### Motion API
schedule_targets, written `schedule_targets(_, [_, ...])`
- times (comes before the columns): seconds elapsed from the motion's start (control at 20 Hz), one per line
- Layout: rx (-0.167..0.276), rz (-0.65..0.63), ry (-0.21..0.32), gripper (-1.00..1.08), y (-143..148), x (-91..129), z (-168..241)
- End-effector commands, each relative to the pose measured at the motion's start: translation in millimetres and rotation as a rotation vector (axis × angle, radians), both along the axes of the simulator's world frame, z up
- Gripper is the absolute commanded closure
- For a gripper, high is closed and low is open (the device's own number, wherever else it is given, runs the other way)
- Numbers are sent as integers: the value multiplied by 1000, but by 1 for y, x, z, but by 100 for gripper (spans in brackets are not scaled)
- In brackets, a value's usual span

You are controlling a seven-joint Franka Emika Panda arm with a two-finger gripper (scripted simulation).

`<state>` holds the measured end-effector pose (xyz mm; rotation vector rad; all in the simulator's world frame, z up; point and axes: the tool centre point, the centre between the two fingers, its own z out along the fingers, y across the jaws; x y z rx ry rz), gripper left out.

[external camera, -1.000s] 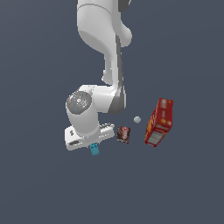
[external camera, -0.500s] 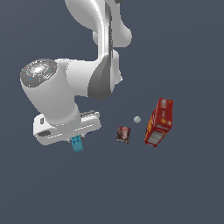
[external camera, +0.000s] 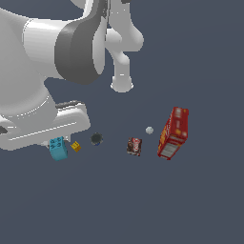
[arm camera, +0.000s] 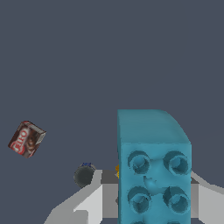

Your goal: Pick up a designated object from a clutter of objects.

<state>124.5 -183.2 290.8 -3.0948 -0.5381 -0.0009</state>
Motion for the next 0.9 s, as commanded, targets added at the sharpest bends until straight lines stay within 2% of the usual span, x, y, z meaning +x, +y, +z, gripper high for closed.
schedule_targets(0.0, [0, 1, 0, 108, -8, 4, 17])
schedule_targets(0.4, [0, 1, 1, 108, -24, 12, 48])
schedule_targets(0.85, [0, 1, 1, 108, -29, 15, 58])
